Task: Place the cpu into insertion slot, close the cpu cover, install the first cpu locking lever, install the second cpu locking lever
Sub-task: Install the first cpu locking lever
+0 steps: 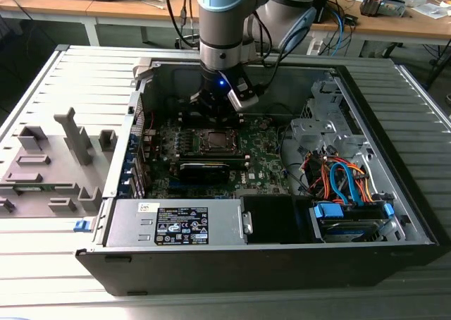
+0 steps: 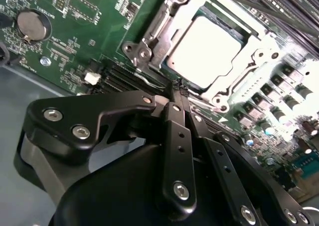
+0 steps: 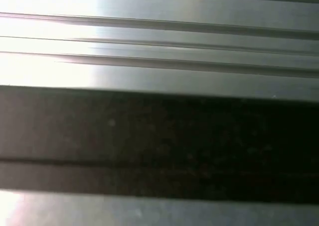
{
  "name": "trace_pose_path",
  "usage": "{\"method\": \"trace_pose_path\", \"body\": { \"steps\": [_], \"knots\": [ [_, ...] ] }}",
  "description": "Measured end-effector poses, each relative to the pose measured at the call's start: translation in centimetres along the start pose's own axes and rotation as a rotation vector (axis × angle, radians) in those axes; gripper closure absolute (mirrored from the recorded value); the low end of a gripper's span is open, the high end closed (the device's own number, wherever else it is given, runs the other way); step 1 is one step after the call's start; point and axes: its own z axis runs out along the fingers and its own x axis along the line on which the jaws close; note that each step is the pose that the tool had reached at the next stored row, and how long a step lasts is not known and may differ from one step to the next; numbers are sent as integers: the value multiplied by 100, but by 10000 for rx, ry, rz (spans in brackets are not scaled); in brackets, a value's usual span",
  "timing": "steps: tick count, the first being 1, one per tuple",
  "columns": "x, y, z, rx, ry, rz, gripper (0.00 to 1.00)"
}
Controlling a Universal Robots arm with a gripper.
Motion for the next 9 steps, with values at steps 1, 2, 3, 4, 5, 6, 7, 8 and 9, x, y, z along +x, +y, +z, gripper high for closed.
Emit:
{"method": "trace_pose_path", "body": {
  "steps": [1, 2, 3, 4, 5, 6, 7, 8, 9],
  "knots": [
    [-18, -1, 11, 28, 10, -5, 89],
    [-44, -3, 24, 63, 24, -13, 89],
    [-55, -4, 30, 83, 32, -15, 89],
    [-68, -6, 36, 107, 41, -18, 89],
    [-81, -7, 43, 129, 46, -20, 89],
    [-91, -7, 48, 141, 48, -22, 89],
    [-105, -8, 55, 150, 51, -24, 89],
    [-114, -8, 60, 156, 54, -25, 89],
    [-122, -8, 63, 164, 56, -26, 89]
  ]
}}
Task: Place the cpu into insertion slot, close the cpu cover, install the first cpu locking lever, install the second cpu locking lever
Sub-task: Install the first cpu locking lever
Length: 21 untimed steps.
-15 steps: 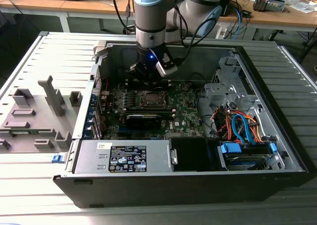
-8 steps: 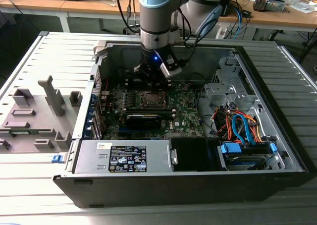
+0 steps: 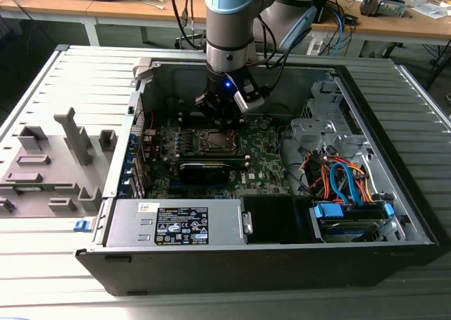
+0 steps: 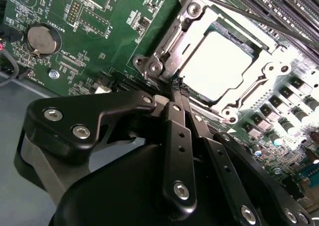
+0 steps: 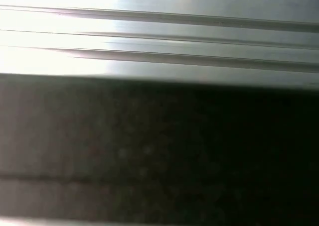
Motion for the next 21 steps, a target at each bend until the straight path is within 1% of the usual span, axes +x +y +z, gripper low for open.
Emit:
{"method": "trace_pose_path", "body": {
  "steps": [3, 5, 6, 9, 10, 11, 13, 15, 17, 18, 19, 21],
  "knots": [
    [-16, 17, 7, 15, 1, -40, 89],
    [-18, 41, 1, 31, 16, -105, 89],
    [-23, 58, 9, 7, 7, -119, 89],
    [-25, 78, 10, 5, 3, -160, 89],
    [-26, 79, -1, 0, 1, -163, 89],
    [-29, 83, -27, -18, -16, -162, 89],
    [-29, 81, -75, 0, -7, -163, 89],
    [-29, 81, -110, 0, -8, -163, 89],
    [-29, 70, -129, 1, -7, -163, 89],
    [-28, 54, -129, -1, -9, -163, 89],
    [-27, 29, -130, -2, -8, -162, 89],
    [-23, -48, -131, -15, -9, -162, 89]
  ]
}}
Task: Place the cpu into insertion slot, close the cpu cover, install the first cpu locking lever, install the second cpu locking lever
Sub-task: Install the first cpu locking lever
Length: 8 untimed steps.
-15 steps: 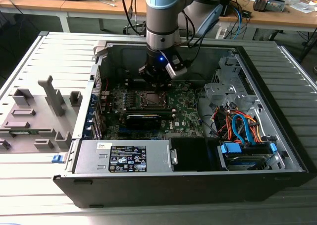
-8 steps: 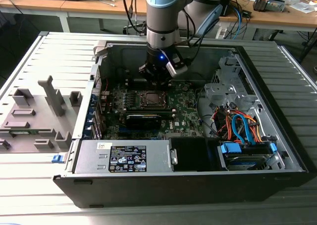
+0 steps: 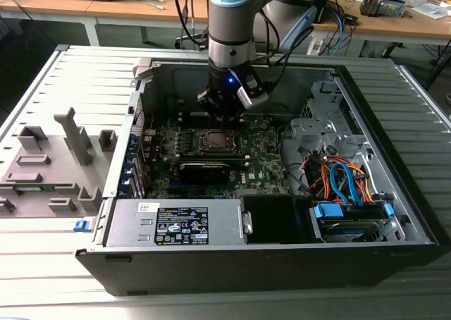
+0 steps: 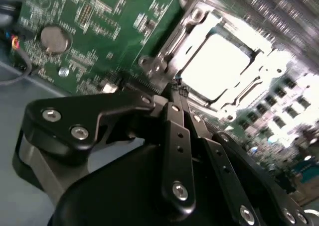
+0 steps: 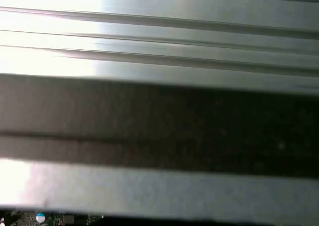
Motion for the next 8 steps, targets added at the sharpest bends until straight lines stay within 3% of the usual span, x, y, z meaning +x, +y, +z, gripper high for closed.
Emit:
{"method": "trace_pose_path", "body": {
  "steps": [8],
  "knots": [
    [23, -318, -5, -13, 0, -2, 89]
  ]
}}
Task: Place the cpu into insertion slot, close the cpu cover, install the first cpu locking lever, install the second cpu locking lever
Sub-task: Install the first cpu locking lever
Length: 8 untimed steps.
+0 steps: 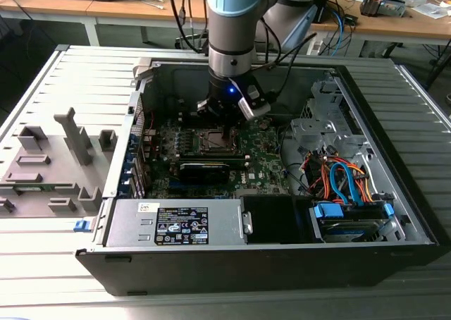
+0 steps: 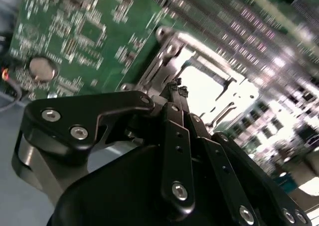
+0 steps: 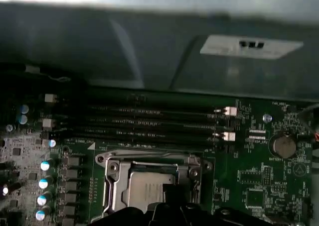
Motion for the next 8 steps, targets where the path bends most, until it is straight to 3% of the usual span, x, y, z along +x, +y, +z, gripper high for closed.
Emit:
{"method": "trace_pose_path", "body": {
  "steps": [5, 8],
  "knots": [
    [15, -194, -2, -3, -1, 1, 89],
    [19, -256, -1, -12, -4, 2, 89]
  ]
}}
